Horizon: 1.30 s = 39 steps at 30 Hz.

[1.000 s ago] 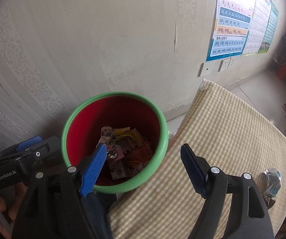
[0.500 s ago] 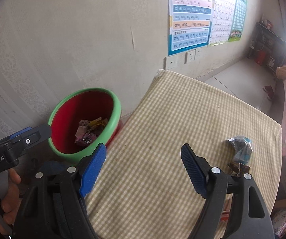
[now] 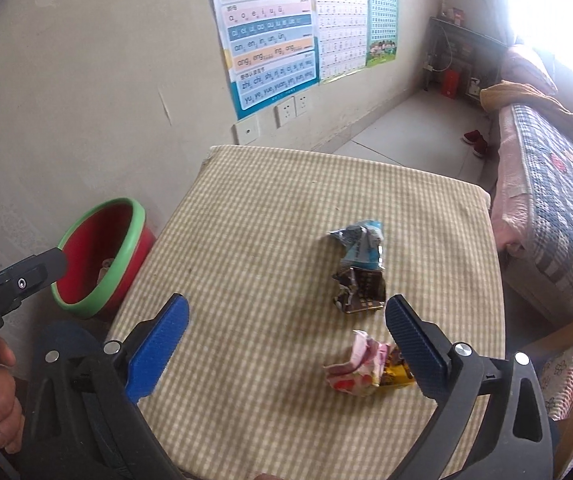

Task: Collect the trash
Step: 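Move both grippers back over the table toward the remaining wrappers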

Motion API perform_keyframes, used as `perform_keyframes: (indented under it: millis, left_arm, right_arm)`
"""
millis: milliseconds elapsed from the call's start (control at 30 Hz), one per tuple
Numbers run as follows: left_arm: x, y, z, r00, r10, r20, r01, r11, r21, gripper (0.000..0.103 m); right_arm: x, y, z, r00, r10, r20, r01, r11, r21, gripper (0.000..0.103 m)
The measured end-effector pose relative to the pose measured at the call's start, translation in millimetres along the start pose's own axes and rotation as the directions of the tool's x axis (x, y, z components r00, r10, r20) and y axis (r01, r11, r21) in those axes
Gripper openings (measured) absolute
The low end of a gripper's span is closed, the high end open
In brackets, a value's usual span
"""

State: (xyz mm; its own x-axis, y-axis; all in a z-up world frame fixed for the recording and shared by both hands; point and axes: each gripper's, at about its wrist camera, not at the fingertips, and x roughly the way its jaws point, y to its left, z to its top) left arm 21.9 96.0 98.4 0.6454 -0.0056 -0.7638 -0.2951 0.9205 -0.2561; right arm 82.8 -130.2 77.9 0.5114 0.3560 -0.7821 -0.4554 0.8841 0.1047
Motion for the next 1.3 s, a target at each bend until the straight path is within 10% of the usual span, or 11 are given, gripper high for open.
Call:
perform_keyframes:
  millis: [633, 1300]
  left_arm:
    - [28, -91, -26, 0.992, -0.076, -0.102, 0.091, 0.985, 0.149, 0.097]
    - [58, -78, -29, 0.985, -0.052, -0.164, 0.073, 0.989, 0.127, 0.097]
  right_arm:
    - [-15, -103, -56, 0.995, -0.066, -0.069, 0.079, 0.975, 0.207, 0.096]
    - [40, -124, -83, 0.984, -0.015, -0.18, 0.069, 0.953, 0.296, 0.09]
